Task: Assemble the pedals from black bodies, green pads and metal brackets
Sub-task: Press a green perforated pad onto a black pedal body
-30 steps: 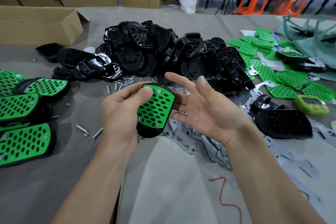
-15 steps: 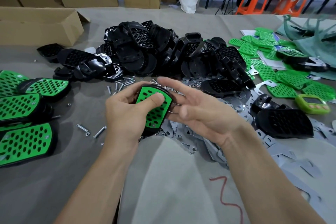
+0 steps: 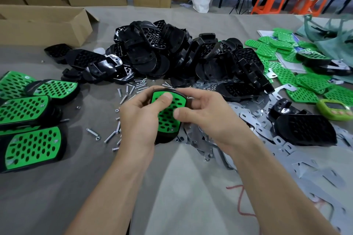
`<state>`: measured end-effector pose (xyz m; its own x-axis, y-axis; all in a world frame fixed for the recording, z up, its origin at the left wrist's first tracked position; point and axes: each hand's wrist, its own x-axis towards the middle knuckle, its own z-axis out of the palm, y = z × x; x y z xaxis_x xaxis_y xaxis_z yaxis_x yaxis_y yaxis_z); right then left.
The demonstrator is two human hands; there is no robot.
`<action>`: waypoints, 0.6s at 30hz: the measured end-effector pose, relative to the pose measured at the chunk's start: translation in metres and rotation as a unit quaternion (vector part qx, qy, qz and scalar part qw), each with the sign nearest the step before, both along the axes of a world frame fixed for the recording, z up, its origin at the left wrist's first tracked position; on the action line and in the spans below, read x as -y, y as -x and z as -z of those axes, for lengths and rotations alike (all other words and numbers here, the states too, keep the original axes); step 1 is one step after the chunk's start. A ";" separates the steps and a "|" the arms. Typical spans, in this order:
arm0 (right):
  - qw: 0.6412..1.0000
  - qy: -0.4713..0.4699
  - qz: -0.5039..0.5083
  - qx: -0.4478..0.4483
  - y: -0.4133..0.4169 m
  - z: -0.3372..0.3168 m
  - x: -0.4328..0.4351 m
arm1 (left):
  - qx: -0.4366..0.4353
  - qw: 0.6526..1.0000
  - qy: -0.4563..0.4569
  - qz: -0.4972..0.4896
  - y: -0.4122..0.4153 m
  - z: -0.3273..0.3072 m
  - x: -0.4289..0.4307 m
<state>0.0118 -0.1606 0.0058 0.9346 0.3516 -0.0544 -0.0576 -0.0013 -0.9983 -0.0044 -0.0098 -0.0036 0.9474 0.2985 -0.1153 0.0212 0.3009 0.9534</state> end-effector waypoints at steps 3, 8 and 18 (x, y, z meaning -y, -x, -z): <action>0.993 0.111 -0.036 0.022 0.003 0.002 -0.005 | -0.007 0.998 0.038 -0.046 -0.003 -0.001 -0.001; 0.991 0.130 -0.001 0.036 0.003 0.007 -0.014 | -0.009 0.997 0.069 -0.035 -0.005 -0.001 -0.004; 0.994 0.099 -0.043 0.001 0.005 0.003 -0.011 | -0.004 0.998 0.037 -0.052 -0.008 0.003 -0.007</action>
